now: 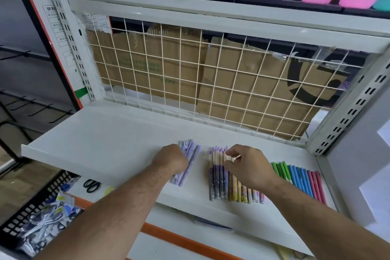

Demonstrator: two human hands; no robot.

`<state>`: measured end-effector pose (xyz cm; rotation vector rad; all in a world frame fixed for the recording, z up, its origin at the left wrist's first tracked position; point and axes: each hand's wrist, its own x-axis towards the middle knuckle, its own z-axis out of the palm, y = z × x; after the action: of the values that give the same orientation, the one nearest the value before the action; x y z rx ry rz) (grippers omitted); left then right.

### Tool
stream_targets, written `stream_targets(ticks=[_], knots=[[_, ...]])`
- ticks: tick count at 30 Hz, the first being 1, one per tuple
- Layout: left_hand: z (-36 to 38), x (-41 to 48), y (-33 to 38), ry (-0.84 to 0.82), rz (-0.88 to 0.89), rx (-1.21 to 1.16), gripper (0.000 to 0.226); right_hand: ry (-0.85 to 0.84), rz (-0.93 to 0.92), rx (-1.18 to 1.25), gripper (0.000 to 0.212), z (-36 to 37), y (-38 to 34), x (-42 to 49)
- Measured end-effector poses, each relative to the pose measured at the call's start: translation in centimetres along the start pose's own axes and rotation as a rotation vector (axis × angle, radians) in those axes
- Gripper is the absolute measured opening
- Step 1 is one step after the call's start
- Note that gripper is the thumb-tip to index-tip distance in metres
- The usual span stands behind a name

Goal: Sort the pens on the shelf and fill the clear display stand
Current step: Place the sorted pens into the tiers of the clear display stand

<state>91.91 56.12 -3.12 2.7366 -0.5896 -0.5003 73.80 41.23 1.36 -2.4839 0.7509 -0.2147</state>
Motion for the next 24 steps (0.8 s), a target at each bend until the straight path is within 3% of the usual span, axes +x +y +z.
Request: stream_targets(ticks=[8, 11, 15, 24], knots=[[-0.4, -0.8, -0.2, -0.005, -0.035, -0.046, 0.024, 0.004, -0.009, 0.022, 0.031, -0.5, 0.1, -0.5], [-0.9, -1.2, -0.1, 0.059, -0.044, -0.118, 0.011, 0.007, -0.013, 0.021, 0.032, -0.7, -0.1, -0.8], [-1.5, -2.1, 1.1, 0.113, 0.008, -0.312, 0.012, 0.005, -0.013, 0.031, 0.032, -1.3, -0.4, -1.7], [0.5, -6.3, 7.8, -0.052, 0.207, -0.853, 0.017, 0.083, 0.035, 0.029, 0.031, -4.3, 0.8, -5.1]])
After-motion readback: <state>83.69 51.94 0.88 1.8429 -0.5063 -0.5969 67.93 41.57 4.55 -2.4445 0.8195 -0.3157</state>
